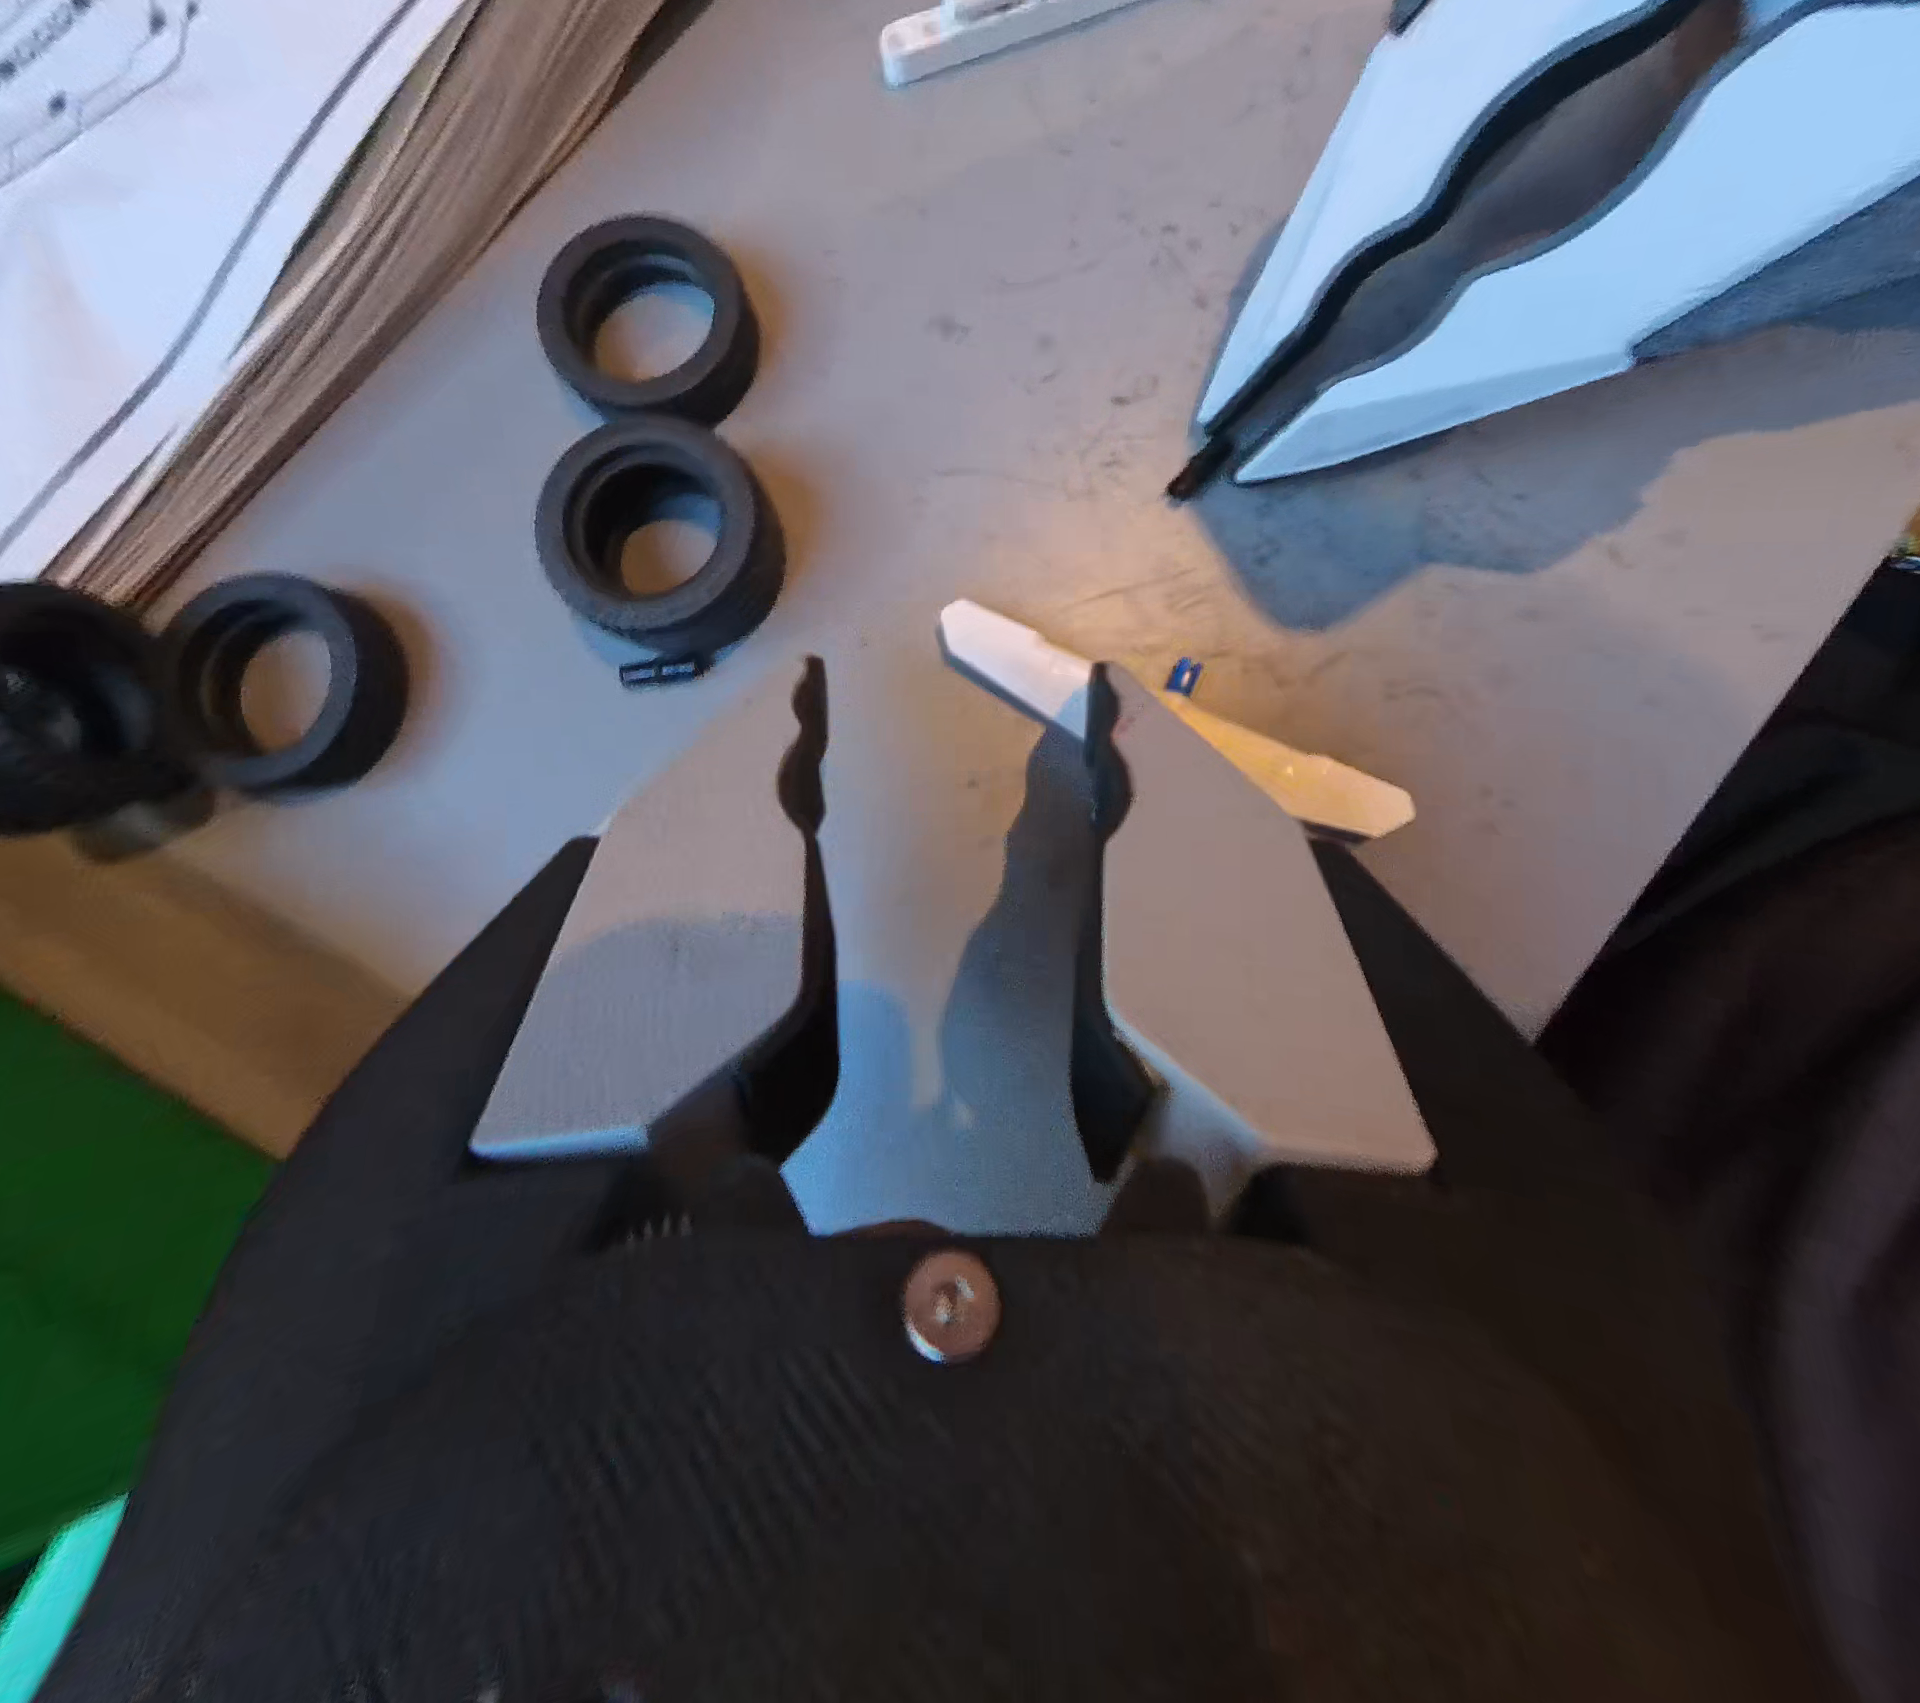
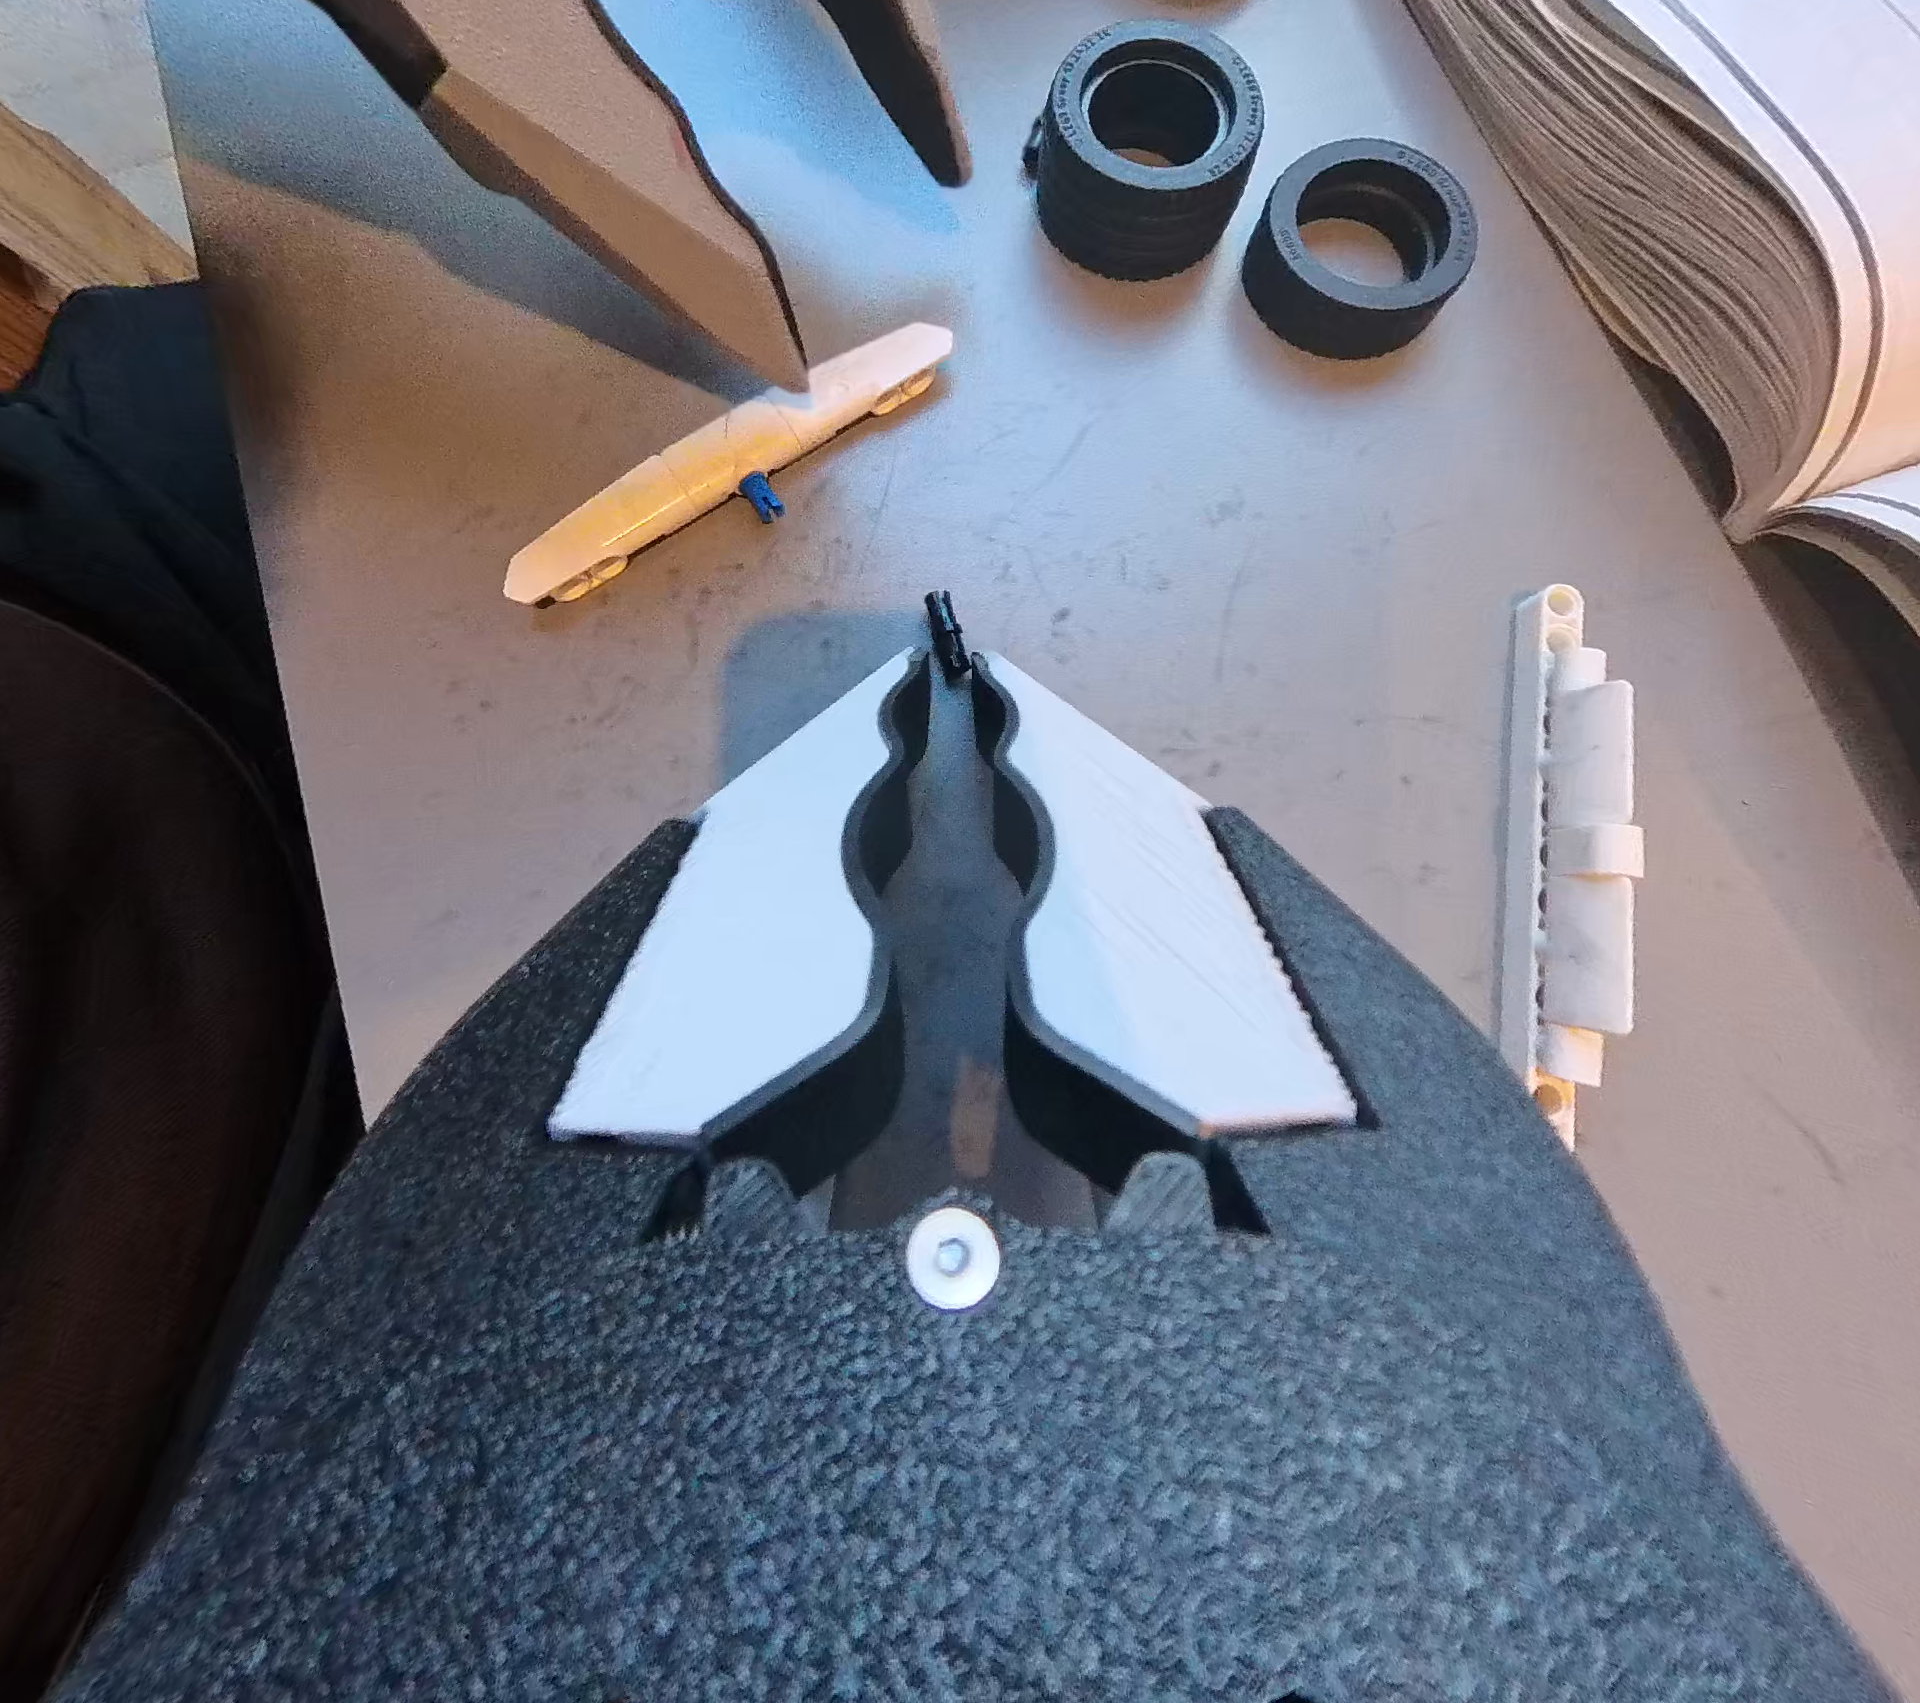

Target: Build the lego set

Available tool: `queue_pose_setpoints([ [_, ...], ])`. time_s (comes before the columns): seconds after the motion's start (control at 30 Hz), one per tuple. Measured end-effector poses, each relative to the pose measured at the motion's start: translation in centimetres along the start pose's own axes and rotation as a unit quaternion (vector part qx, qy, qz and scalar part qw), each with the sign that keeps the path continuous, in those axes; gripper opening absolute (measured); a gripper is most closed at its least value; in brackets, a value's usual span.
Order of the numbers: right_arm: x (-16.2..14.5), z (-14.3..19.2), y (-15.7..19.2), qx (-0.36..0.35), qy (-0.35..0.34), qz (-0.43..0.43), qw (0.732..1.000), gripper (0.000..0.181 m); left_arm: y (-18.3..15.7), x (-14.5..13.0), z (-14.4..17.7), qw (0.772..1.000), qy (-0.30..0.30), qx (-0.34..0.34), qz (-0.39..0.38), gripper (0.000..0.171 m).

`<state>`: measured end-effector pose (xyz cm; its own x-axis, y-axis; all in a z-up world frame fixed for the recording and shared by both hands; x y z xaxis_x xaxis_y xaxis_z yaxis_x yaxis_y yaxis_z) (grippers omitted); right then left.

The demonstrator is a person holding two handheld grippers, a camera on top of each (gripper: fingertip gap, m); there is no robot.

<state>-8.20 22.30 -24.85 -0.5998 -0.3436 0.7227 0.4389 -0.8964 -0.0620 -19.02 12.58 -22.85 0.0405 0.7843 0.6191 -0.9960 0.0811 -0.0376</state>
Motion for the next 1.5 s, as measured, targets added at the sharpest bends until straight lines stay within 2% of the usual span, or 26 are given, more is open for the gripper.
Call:
queue_pose_setpoints([
  [0.03,0.0,0.0,0.0,0.001,0.000,0.000,1.000,0.008,-0.1,-0.3,0.0,1.000,0.012,-0.001,0.007,0.049],
  [0.13,0.0,0.0,0.0,-0.001,0.000,0.005,1.000,0.009,-1.1,-0.5,-0.6,0.999,0.027,-0.041,0.022,0.050],
  [0.27,0.0,0.0,0.0,-0.002,0.000,0.009,1.000,0.010,-1.3,-0.1,-1.1,0.997,0.031,-0.061,0.022,0.049],
  [0.47,0.0,0.0,0.3,-0.005,0.002,0.027,1.000,0.004,-1.7,0.8,-2.3,0.993,0.030,-0.072,-0.086,0.030],
  [0.53,0.0,0.0,0.4,-0.007,0.002,0.029,1.000,0.004,-1.9,1.1,-2.5,0.991,0.031,-0.088,-0.095,0.028],
  [0.63,0.0,0.1,0.4,-0.006,0.002,0.026,1.000,0.004,-1.6,1.3,-2.1,0.994,0.028,-0.071,-0.075,0.045],
  [0.73,-0.1,0.1,0.3,-0.002,0.001,0.022,1.000,0.005,-1.4,1.0,-1.0,0.999,0.025,-0.042,-0.025,0.052],
  [0.83,-0.1,0.0,0.2,0.009,0.001,0.012,1.000,0.005,-1.9,0.6,-0.6,0.999,0.035,-0.021,0.011,0.051],
  [0.9,-0.1,0.0,0.1,0.013,0.001,0.007,1.000,0.005,-2.6,0.3,-1.0,0.998,0.059,-0.017,0.009,0.051],
  [1.0,-0.1,0.1,0.1,0.007,0.000,0.009,1.000,0.005,-3.5,0.5,-1.8,0.998,0.055,-0.015,-0.002,0.049],
  [1.17,-0.1,0.1,0.2,0.003,0.001,0.017,1.000,0.004,-3.5,1.0,-2.2,0.998,0.058,-0.014,-0.018,0.024],
  [1.23,0.0,0.1,0.3,0.000,0.001,0.022,1.000,0.004,-3.7,0.9,-2.1,0.998,0.059,-0.017,-0.027,0.020],
  [1.33,0.2,0.2,0.5,-0.003,-0.008,0.026,1.000,0.004,-3.8,0.8,-1.8,0.998,0.057,-0.018,-0.029,0.032],
  [1.5,0.4,0.1,0.7,0.011,-0.012,0.018,1.000,0.004,-3.5,0.2,-1.3,0.998,0.062,-0.013,-0.017,0.033],
])
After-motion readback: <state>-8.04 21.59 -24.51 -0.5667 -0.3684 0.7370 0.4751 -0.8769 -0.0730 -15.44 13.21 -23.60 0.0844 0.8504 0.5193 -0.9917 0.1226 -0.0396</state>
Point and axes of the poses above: each gripper's, where its closed fingertips meet, z back along the fingers, x out of its top, y = z × x across the jaws, the point moved 7 cm from there along z, back along the fingers, and after that the axes turned 5 degrees about z, right-handed, at the moved point
